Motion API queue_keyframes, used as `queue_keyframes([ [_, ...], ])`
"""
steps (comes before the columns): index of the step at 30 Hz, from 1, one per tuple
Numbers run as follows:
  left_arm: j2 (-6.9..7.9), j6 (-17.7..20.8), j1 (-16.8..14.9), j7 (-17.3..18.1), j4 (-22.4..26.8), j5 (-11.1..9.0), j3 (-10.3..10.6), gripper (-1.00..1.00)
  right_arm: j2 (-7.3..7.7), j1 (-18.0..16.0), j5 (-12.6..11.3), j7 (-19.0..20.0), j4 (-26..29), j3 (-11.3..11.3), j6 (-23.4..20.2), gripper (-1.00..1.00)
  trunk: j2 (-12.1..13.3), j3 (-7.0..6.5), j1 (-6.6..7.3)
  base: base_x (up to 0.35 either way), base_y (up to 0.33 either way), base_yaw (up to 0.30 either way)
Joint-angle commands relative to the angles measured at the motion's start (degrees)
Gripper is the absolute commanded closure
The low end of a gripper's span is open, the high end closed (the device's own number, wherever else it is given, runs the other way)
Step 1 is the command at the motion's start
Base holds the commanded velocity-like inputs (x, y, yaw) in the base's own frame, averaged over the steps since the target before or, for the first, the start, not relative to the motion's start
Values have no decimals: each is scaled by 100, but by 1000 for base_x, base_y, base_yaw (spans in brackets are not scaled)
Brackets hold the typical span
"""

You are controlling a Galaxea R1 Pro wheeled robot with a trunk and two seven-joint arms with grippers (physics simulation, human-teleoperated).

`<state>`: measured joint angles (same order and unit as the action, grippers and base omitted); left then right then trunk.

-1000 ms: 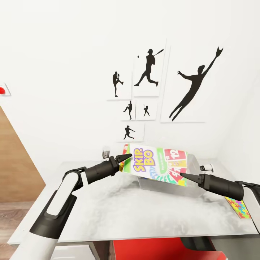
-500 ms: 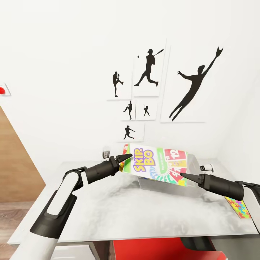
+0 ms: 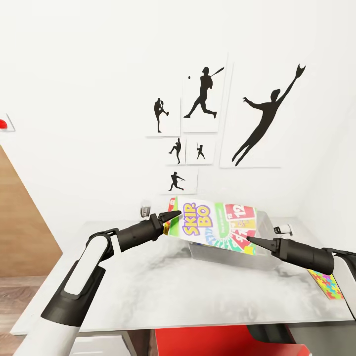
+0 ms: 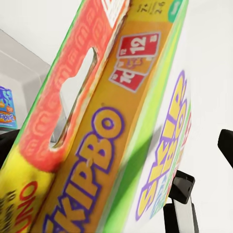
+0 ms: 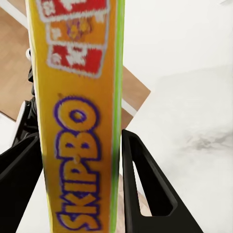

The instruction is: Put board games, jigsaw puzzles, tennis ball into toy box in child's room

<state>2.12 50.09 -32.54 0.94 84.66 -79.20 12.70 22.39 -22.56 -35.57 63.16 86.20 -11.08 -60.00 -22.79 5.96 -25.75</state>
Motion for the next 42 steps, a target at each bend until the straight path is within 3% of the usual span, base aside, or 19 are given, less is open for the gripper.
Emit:
queue_keyframes([
  [1, 0, 10, -7, 34, 6, -193, 4, -100, 2, -3, 209, 21, -7, 179, 0, 100, -13, 12, -4, 0, 0, 0],
  [3, 0, 10, -7, 34, 6, -193, 4, -100, 2, -3, 209, 21, -7, 179, 0, 100, -13, 12, -4, 0, 0, 0],
  [4, 0, 10, -5, 33, 6, -193, 4, 100, 2, -3, 209, 21, -7, 178, 0, 100, -13, 12, -4, 0, 0, 0],
  [42, -1, 10, -5, 38, 6, -193, 10, 100, 2, -3, 209, 21, -7, 140, 0, 100, -13, 12, -4, 0, 0, 0],
])
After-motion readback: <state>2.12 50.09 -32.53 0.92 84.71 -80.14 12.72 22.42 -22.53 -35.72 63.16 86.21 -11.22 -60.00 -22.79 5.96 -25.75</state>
